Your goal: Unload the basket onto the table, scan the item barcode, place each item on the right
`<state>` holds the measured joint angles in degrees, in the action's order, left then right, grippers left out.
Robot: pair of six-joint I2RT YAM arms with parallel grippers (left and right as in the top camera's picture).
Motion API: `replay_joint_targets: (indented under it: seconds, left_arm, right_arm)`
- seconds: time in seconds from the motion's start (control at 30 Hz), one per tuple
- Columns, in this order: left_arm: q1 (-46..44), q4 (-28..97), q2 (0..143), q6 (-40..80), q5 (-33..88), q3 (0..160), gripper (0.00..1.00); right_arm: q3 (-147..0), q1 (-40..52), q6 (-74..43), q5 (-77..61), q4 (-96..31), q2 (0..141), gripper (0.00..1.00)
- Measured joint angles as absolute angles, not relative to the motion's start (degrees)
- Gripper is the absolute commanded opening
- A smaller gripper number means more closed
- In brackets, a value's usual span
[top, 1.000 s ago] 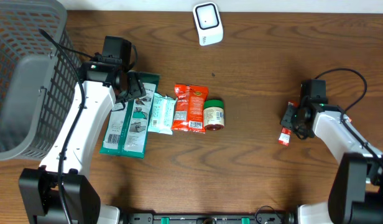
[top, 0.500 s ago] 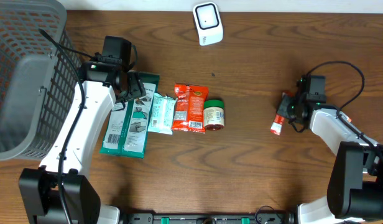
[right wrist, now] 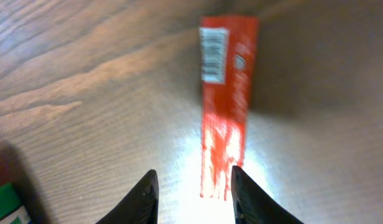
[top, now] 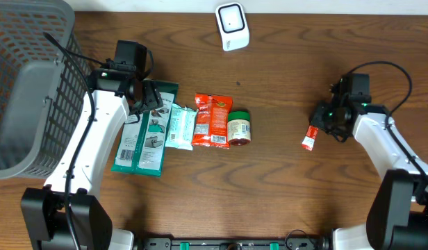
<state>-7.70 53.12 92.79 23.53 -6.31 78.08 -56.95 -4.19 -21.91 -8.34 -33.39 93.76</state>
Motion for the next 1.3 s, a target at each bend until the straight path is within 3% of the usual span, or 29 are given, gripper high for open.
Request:
replay_joint_targets:
  seconds: [0.57,0.77,1.3]
  left_arm:
    - [-7.7,53.1,92.8,23.5,-6.3,78.1,0.84]
    - [-7.7,53.1,92.8,23.5,-6.3,78.1,0.84]
    - [-7.7,53.1,92.8,23.5,-6.3,78.1,0.84]
  right_arm:
    - [-53.1,-1.4,-31.3,1.0,-31.4,96.0,0.28]
    - [-52.9,-0.3,-32.1,1.6,-31.6,97.1,0.21]
    - [-47.8,0.4,-35.2,2.7,-23.6,96.5,0.23]
